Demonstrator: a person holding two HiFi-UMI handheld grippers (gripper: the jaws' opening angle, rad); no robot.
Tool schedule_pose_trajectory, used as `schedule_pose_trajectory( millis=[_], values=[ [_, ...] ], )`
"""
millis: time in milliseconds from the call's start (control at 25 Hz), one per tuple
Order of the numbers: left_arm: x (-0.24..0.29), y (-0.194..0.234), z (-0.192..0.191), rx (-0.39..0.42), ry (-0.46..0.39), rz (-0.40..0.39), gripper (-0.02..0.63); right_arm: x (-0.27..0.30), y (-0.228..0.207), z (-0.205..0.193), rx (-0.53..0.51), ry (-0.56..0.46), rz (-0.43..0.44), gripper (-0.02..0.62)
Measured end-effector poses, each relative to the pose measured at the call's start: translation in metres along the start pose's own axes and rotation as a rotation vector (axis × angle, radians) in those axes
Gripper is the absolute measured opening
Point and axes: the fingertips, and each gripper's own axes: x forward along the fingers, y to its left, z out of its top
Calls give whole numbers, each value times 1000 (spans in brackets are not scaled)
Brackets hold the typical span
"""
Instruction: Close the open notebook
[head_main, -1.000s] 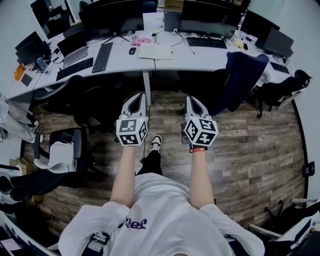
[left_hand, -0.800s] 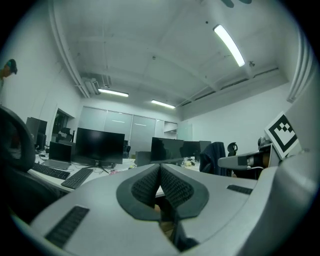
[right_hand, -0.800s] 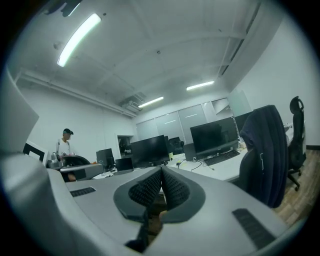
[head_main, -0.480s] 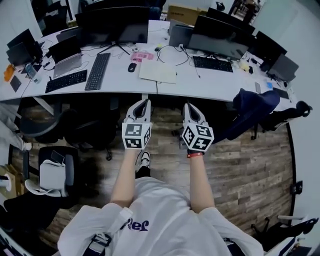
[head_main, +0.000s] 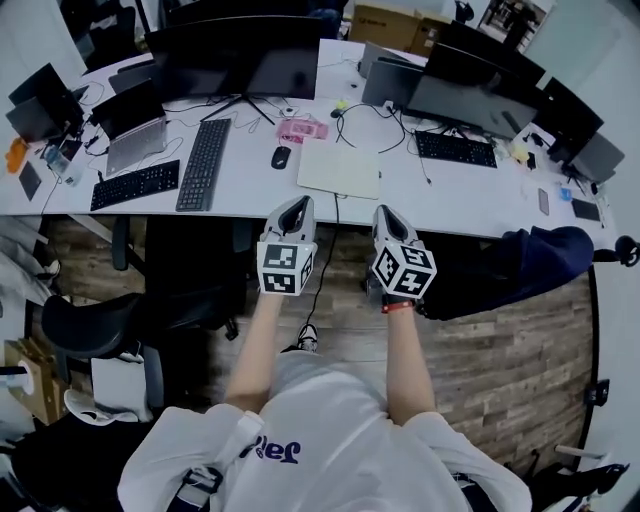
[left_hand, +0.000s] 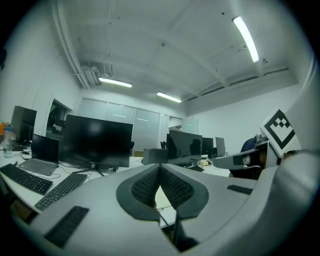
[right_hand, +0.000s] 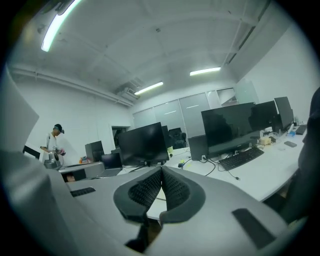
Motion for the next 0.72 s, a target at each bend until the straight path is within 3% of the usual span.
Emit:
schedule_pose_trajectory(
  millis=[160, 360, 720],
  values=[
    [27, 37, -21, 3, 33, 40, 15, 38, 3, -7, 16, 36, -1, 15],
    [55, 65, -46, -79, 75, 30, 15, 77, 1, -7, -8, 61, 7, 15],
    [105, 97, -85, -96, 185, 87, 17, 140, -12, -23, -59, 111, 57, 15]
  ],
)
